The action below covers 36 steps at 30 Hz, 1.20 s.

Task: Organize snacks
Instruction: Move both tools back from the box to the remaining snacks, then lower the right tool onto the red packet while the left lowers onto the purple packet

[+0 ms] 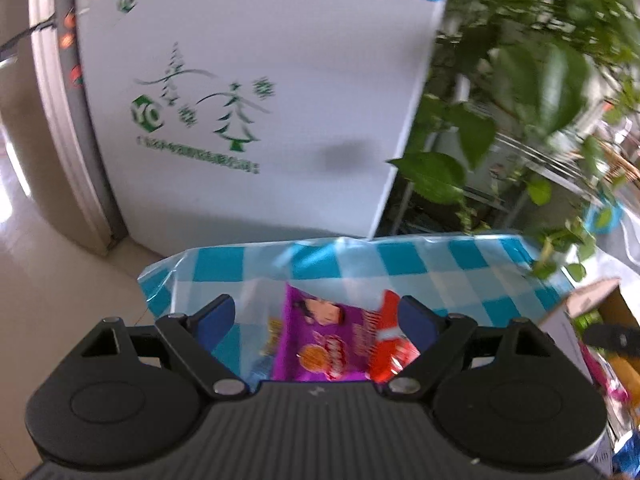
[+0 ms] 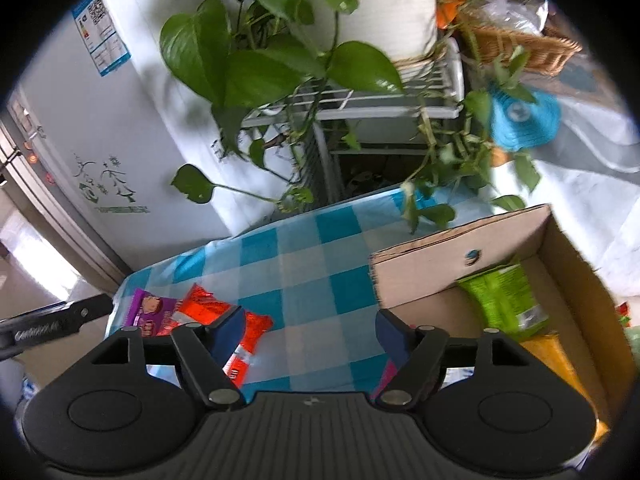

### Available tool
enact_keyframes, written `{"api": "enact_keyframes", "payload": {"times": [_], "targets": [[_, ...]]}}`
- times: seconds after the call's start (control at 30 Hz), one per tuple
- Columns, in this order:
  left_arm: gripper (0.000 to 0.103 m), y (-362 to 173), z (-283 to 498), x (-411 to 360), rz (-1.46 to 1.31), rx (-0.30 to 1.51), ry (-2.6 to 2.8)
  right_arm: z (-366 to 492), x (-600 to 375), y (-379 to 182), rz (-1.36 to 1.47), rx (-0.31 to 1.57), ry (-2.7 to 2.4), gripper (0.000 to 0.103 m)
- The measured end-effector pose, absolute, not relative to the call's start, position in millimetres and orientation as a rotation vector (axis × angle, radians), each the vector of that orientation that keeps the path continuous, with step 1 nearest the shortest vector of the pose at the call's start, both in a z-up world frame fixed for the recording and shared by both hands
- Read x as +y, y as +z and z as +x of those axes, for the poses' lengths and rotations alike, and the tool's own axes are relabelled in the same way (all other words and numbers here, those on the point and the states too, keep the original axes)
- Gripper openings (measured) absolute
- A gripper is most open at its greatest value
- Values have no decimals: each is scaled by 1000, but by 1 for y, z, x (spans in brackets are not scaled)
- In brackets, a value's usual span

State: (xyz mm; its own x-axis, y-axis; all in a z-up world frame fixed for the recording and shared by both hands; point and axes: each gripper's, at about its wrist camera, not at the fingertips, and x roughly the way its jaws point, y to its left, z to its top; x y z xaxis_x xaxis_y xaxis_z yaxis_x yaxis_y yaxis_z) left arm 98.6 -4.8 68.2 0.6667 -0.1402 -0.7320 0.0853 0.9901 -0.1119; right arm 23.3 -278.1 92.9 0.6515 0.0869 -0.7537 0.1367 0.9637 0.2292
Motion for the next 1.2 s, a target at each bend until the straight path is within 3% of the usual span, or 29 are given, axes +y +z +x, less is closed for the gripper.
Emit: {"api": "enact_keyframes", "payload": {"times": [0.3, 0.53, 0.77, 0.9, 1.07, 1.2], "targets": [[88, 44, 133, 3, -136, 890, -80, 46, -255, 66, 385, 913, 75, 79], [88, 23, 155, 2, -163, 935, -97, 67, -236, 36, 517, 965, 128, 90], [88, 8, 166, 4, -175, 953, -88, 84, -207, 11, 515, 999, 142, 91], [88, 2, 171, 1, -129, 943, -58, 90, -196, 3, 513, 1006, 124, 98], [88, -7, 170, -2, -46, 972, -37, 91, -189, -2, 425, 1021, 91, 94], [88, -2, 163, 5, -4, 1007, -54, 88, -197, 2, 409, 1041, 128, 79]]}}
